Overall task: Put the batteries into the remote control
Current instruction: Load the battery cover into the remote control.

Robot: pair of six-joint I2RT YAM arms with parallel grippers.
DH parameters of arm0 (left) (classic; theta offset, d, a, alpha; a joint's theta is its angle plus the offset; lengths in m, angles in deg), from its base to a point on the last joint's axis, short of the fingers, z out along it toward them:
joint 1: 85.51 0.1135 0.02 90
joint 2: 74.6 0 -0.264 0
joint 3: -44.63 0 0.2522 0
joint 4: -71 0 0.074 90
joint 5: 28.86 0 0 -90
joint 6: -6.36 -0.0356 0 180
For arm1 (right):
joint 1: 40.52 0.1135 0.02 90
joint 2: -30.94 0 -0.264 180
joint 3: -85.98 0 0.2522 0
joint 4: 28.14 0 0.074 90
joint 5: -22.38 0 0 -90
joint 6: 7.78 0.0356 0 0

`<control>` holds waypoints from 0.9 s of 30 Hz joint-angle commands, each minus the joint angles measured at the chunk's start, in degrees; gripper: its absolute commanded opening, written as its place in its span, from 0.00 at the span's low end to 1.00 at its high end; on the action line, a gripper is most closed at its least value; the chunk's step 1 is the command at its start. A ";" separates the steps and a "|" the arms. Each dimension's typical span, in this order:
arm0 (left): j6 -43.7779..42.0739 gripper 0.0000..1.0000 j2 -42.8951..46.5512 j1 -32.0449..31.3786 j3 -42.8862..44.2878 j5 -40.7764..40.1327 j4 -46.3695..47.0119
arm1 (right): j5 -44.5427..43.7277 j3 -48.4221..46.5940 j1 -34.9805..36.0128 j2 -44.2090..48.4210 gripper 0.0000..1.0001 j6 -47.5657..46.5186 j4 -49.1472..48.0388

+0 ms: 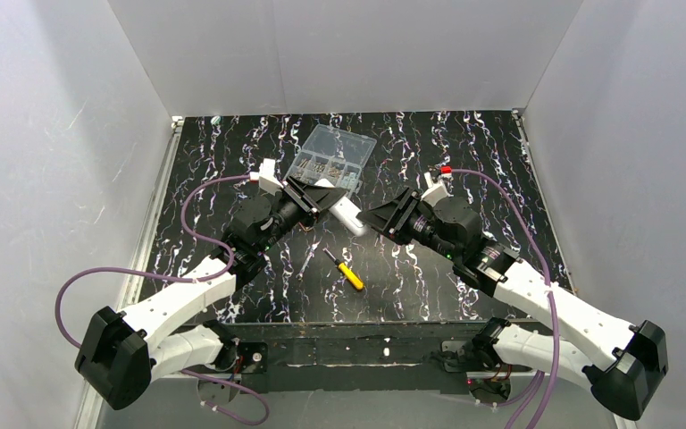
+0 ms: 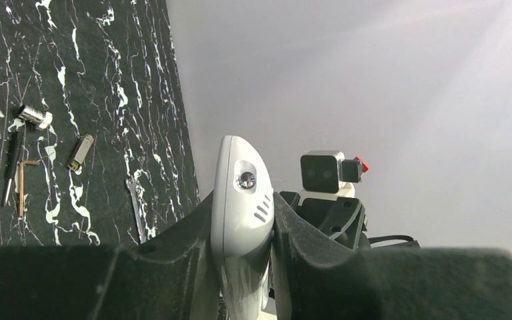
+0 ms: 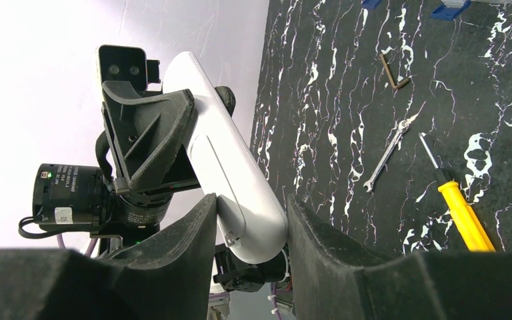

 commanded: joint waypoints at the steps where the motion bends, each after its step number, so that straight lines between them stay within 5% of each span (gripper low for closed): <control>1: -0.73 0.00 0.85 -0.30 1.53 0.53 5.44 | 0.62 0.23 0.02 -0.29 0.28 -1.00 -2.73; 27: -0.26 0.00 -0.50 -0.30 2.35 2.14 5.96 | 4.10 -3.60 -0.07 -4.34 0.40 -5.08 -0.38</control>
